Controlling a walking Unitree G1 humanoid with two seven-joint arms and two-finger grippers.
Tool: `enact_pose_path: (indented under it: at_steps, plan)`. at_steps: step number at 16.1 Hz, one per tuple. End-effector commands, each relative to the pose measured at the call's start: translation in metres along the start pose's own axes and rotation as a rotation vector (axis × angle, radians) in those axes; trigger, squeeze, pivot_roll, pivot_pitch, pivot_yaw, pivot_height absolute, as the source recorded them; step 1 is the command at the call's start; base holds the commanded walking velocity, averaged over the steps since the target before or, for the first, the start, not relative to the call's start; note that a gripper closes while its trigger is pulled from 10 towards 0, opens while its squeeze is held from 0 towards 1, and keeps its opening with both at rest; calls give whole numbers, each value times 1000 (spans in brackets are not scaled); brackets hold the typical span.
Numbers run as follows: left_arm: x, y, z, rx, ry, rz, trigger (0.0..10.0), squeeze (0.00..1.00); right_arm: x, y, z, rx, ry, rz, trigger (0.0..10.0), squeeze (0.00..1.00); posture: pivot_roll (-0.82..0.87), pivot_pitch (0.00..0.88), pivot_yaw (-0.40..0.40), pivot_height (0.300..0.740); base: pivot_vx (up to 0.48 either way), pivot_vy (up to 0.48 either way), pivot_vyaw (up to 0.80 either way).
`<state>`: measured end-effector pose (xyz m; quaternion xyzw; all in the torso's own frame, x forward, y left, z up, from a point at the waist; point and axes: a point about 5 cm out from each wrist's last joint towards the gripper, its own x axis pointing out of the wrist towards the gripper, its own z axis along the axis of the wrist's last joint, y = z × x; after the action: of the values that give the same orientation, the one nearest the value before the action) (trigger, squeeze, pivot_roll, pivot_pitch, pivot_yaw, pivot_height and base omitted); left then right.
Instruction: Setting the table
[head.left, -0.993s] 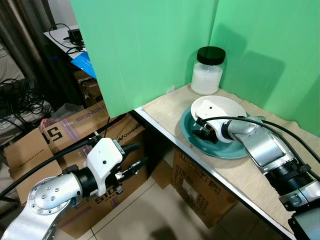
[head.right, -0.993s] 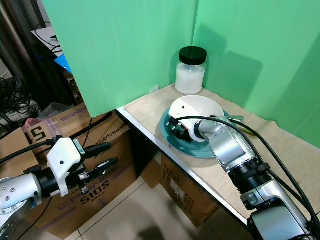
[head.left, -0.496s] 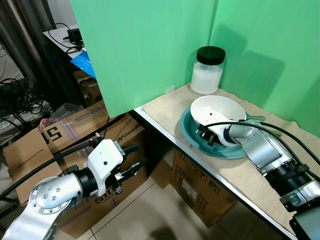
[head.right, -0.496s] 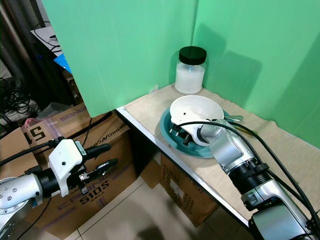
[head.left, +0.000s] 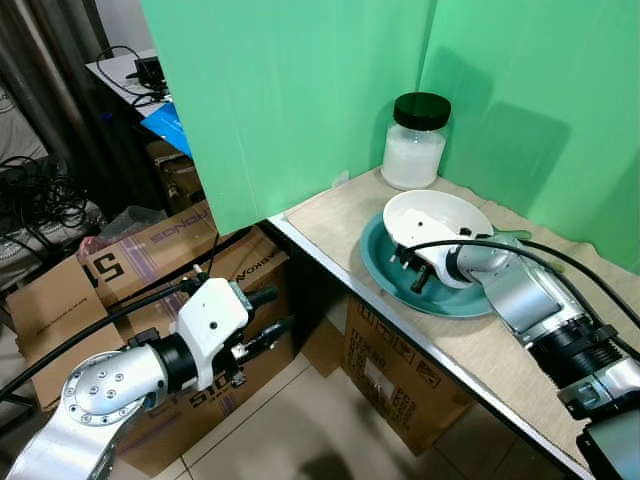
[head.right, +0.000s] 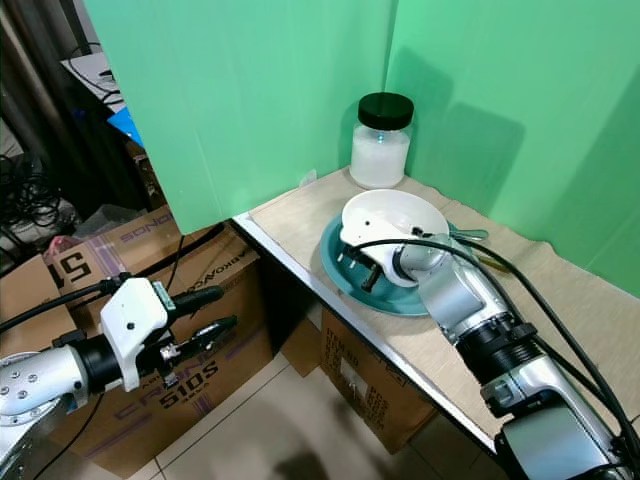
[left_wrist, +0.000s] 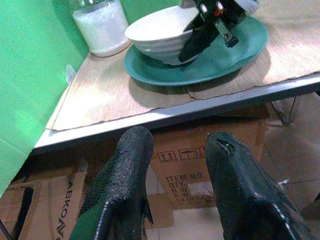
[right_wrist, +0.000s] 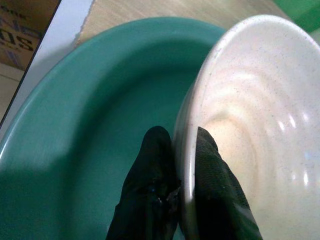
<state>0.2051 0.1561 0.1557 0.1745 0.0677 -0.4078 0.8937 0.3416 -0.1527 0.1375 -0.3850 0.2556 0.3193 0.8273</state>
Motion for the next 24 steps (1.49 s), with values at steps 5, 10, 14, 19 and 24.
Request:
enact_pose_path:
  at_steps: [5,10,14,19,24]
  plan:
    - [2,3,1,30,9,3,10000,0,-5,-8,15,35,-101,-39,0,0,-23,0,27,740,0,0,0]
    - [2,3,2,21,3,39,10000,0,-36,-29,39,64,-223,-187,0,0,-26,0,20,740,0,0,0]
    - [6,4,4,2,-18,95,10000,0,-62,-34,51,145,-322,-320,0,0,-44,0,22,740,0,0,0]
    - [16,26,20,-97,-133,384,10000,0,-88,-6,42,300,-492,-433,10000,0,-58,0,21,740,0,0,0]
    - [22,16,25,-242,-182,463,10000,0,-95,26,16,228,-455,-523,10000,0,-84,0,43,740,0,0,0]
